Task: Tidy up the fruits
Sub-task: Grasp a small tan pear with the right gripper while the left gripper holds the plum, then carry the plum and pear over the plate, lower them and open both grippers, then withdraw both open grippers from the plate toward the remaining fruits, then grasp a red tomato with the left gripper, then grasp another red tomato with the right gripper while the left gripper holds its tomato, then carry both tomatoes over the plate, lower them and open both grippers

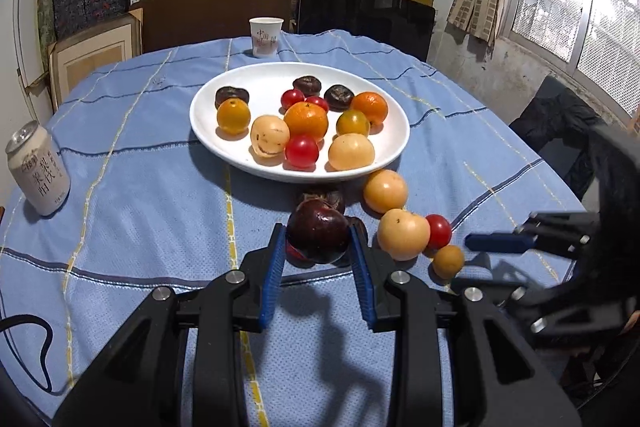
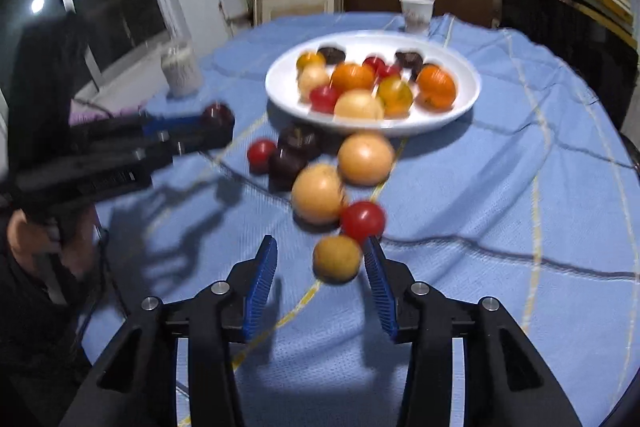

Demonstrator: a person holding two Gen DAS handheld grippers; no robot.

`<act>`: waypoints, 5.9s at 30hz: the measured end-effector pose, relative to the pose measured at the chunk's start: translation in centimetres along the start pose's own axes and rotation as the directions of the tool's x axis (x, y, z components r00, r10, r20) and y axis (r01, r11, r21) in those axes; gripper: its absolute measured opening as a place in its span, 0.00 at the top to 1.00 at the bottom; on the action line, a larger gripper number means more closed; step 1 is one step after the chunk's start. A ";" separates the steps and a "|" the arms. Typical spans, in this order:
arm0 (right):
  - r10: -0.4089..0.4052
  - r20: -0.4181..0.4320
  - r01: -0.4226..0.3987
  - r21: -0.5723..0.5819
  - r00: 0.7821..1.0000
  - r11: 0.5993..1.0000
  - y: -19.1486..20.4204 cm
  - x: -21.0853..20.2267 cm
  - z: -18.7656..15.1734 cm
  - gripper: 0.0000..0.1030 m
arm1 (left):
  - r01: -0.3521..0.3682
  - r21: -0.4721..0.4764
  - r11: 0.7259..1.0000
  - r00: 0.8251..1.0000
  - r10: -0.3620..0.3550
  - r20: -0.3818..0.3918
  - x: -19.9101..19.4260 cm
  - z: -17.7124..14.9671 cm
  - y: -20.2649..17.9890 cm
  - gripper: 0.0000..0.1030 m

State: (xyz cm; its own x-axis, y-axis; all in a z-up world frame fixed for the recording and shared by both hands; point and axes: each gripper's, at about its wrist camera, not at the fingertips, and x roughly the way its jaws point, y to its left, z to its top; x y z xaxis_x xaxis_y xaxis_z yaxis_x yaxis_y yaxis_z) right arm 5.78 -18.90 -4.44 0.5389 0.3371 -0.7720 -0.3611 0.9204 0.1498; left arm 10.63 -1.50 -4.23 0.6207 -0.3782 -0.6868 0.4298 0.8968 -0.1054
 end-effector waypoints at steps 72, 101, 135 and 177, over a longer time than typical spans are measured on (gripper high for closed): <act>0.074 0.187 -0.127 0.288 0.980 0.949 -7.5 0.5 1.4 0.36 | -0.074 0.118 0.990 0.992 0.085 -0.093 4.4 -0.2 0.2 0.36; 0.085 0.191 -0.135 0.268 0.978 0.954 -7.2 0.5 1.5 0.35 | -0.060 0.094 0.994 0.991 0.070 -0.112 5.9 0.4 0.5 0.72; -0.073 -0.025 0.075 0.070 0.997 0.995 -2.3 2.8 1.8 0.69 | -0.037 0.059 0.998 0.996 0.042 -0.078 4.6 0.4 1.6 0.71; -0.058 0.129 0.044 0.111 0.990 0.993 -3.2 -3.3 1.6 0.71 | -0.029 0.007 1.000 1.000 0.029 0.008 -0.5 2.0 1.6 0.72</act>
State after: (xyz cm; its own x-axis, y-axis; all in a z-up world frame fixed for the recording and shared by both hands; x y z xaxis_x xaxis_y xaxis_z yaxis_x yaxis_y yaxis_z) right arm 6.41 -22.61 -1.36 0.6530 0.3057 -0.6929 -0.2502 0.9506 0.1835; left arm 12.35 -0.33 -2.60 0.6378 -0.3539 -0.6841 0.4162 0.9057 -0.0805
